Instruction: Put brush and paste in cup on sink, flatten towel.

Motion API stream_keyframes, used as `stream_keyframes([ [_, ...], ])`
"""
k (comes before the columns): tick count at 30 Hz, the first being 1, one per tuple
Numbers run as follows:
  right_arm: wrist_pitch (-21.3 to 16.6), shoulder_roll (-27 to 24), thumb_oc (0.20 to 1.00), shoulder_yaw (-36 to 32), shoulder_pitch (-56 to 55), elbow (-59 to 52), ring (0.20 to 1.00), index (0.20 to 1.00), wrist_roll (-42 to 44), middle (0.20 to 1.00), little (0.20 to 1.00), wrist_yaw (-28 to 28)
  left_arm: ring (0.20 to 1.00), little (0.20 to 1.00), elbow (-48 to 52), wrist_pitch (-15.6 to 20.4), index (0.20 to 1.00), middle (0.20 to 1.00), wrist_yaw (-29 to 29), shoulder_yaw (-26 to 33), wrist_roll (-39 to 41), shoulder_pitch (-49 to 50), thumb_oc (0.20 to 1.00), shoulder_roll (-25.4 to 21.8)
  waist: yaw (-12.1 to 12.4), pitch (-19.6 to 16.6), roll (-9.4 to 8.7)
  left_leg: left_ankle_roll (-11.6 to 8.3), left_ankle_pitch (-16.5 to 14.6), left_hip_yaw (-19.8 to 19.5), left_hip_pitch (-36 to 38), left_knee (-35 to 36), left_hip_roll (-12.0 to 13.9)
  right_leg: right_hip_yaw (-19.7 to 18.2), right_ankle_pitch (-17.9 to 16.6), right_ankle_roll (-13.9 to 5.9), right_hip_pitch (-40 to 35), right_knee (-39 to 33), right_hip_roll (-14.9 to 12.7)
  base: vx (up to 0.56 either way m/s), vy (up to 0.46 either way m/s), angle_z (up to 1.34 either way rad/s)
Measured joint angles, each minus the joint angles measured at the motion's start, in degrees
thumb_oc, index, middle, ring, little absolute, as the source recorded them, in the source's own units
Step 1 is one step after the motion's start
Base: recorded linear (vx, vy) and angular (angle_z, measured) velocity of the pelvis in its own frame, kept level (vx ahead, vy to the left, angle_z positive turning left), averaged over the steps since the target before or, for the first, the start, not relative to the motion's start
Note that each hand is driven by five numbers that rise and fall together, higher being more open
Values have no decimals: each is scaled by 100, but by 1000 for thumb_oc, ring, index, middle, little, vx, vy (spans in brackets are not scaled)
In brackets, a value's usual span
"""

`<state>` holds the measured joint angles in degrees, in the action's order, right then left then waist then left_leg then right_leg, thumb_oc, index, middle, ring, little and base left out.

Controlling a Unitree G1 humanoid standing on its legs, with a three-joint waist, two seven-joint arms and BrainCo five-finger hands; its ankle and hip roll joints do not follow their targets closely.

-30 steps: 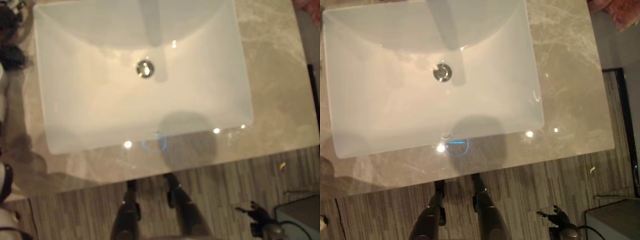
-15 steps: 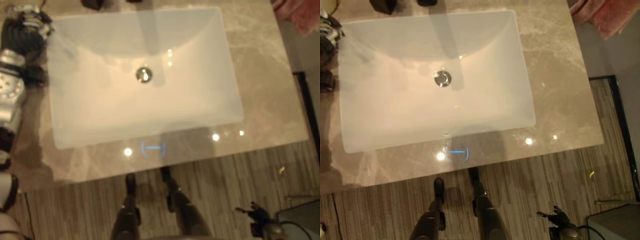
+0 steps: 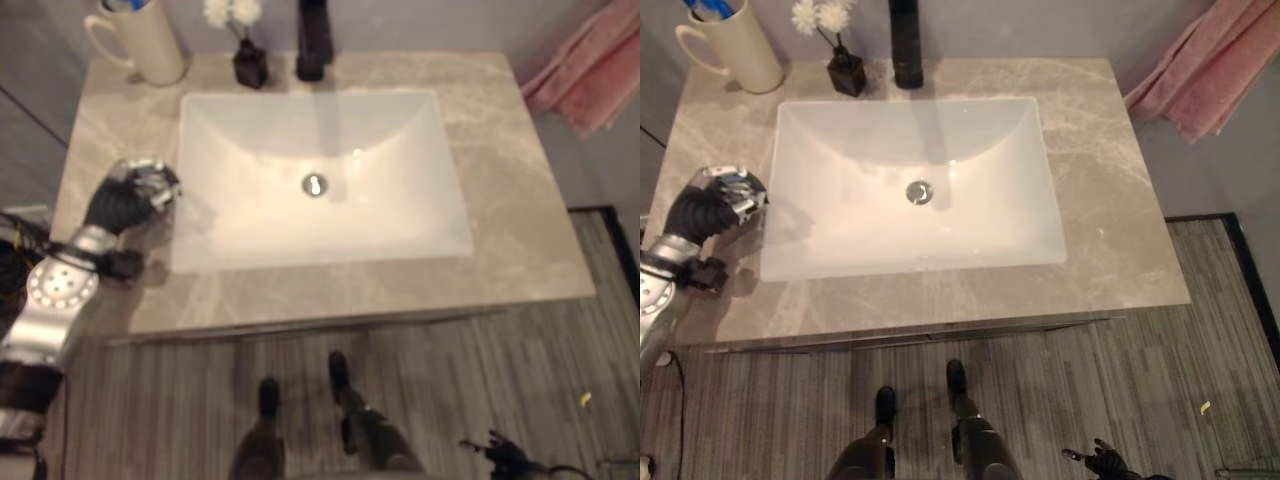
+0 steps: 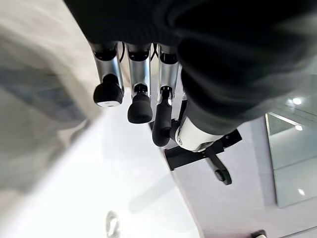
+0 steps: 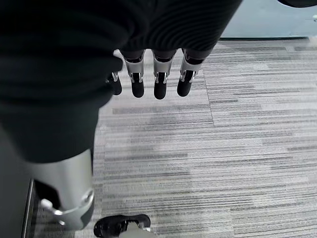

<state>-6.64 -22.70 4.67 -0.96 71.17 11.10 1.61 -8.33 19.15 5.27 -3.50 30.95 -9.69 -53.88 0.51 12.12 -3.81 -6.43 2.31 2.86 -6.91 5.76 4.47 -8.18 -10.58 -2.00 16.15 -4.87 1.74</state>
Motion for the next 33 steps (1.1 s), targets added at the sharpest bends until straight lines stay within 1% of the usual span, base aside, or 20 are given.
stream_keyframes([
  [2,-1,13,1000,-14,0,-6,1000,1000,-2,1000,1000,1,200,200,46,-33,200,200,70,125,-47,224,200,51,16,-12,-3,6,-11,-30,45,0,4,28,10,13,-55,1,-2,-24,-11,7],
  [4,10,27,1000,-19,5,1,1000,1000,-2,1000,1000,-1,200,200,137,-76,200,200,122,513,-118,632,200,143,41,-25,6,18,-13,-34,147,3,7,31,13,16,-167,1,-2,-31,-11,-1],
  [5,9,26,1000,-18,-63,-8,1000,1000,-1,1000,1000,-1,200,200,207,-79,200,200,79,935,-218,926,200,372,25,-70,29,27,-32,-19,224,5,5,9,30,21,-233,-11,-1,0,0,0],
  [6,9,26,1000,-17,-87,-8,1000,1000,-1,1000,1000,-1,200,200,207,-83,200,200,59,930,-220,926,200,362,36,-89,38,27,-32,-27,211,5,4,16,36,17,-230,-26,-2,0,0,0],
  [7,19,46,1000,-15,-111,17,1000,1000,-3,1000,1000,-7,200,200,274,-81,200,200,18,1116,-266,1027,200,403,146,-121,43,28,-33,-40,211,2,3,33,39,10,-230,-1,-11,6,1,4],
  [8,20,47,1000,-15,-127,14,1000,1000,-3,1000,1000,-4,200,200,305,-81,200,200,-25,1294,-270,1097,200,510,149,-136,52,27,-33,-42,218,3,1,30,38,10,-238,-1,-11,5,-2,5],
  [10,26,56,1000,-16,-148,34,1000,1000,-11,1000,1000,-7,200,200,306,-66,200,200,-180,1667,-269,1174,200,689,206,-159,62,31,-30,-73,257,2,4,67,40,11,-293,-1,-15,4,0,7],
  [12,26,103,1000,-12,-162,146,1000,1000,-192,1000,1000,-10,200,200,311,35,200,200,-394,2120,-281,1351,200,1026,220,-193,86,32,-49,-126,369,7,11,105,89,20,-428,-12,-15,19,12,11],
  [13,30,121,1000,-13,-166,197,1000,1000,-225,1000,1000,-9,200,200,288,47,200,200,-462,2225,-317,1471,200,1074,280,-226,97,22,-63,-146,369,21,12,125,113,41,-437,-22,-17,37,15,12],
  [14,34,155,1000,-13,-186,222,1000,1000,-225,1000,1000,-9,200,200,162,94,200,200,-640,2656,-427,1715,200,1292,287,-250,120,33,-66,-164,436,12,11,132,117,34,-514,-22,-20,29,10,11],
  [15,33,167,1000,-14,-219,228,1000,1000,-227,1000,1000,-8,200,200,105,103,200,200,-708,2668,-437,1808,200,1289,339,-269,128,33,-66,-182,433,6,11,150,128,30,-527,-30,-23,35,20,8],
  [16,50,183,1000,-23,-180,295,1000,1000,-230,1000,1000,-11,200,200,-245,257,200,200,-763,2824,-492,1897,200,1424,399,-316,153,38,-68,-181,466,3,7,155,148,48,-549,-11,-28,0,0,0],
  [18,20,218,1000,-21,-187,317,1000,1000,-243,1000,1000,-10,200,200,-757,234,200,200,-971,2989,-473,1987,200,1724,423,-421,196,57,-84,-179,517,7,5,151,171,57,-601,-38,-30,41,17,1],
  [21,27,266,1000,-21,-155,407,1000,1000,-292,1000,1000,-14,200,200,-1144,317,200,200,-1093,3125,-448,2016,200,1989,505,-443,181,55,-86,-179,534,3,3,154,172,57,-620,-37,-32,55,12,1],
  [22,23,273,1000,-5,-157,405,1000,1000,-402,1000,1000,-25,200,200,-1702,306,200,200,-1311,3312,-354,1949,200,2271,511,-515,191,62,-87,-171,558,8,1,134,172,57,-634,-39,-34,61,12,-4],
  [28,34,274,1000,11,-157,467,1000,1000,-447,1000,1000,-182,200,200,-3695,381,200,200,-1865,3333,-318,1911,200,2351,518,-556,187,63,-135,-140,796,25,6,110,190,61,-859,-39,-25,57,11,-3],
  [29,31,284,1000,25,-167,463,1000,1000,-447,1000,1000,-256,200,200,-4406,269,200,200,-2062,3355,-211,1830,200,2361,498,-617,197,68,-143,-117,810,25,1,90,189,60,-863,-38,-25,36,20,-8],
  [31,40,305,1000,46,-169,476,1000,1000,-458,1000,1000,-288,200,200,-4899,240,200,200,-2151,3338,-213,1812,200,2357,489,-648,178,67,-143,-116,805,25,-2,98,189,60,-856,-26,-25,28,24,-4],
  [32,39,305,1000,76,-172,471,1000,1000,-506,1000,1000,-319,200,200,-5452,158,200,200,-2194,3325,-216,1756,200,2374,460,-679,180,73,-140,-83,827,25,-1,79,188,59,-860,1,-25,23,35,-5],
  [33,39,308,1000,101,-185,473,1000,1000,-554,1000,1000,-349,200,200,-5694,83,200,200,-2207,3301,-218,1801,200,2401,459,-693,184,70,-142,-79,834,25,-3,76,188,59,-867,10,-23,31,59,-11],
])
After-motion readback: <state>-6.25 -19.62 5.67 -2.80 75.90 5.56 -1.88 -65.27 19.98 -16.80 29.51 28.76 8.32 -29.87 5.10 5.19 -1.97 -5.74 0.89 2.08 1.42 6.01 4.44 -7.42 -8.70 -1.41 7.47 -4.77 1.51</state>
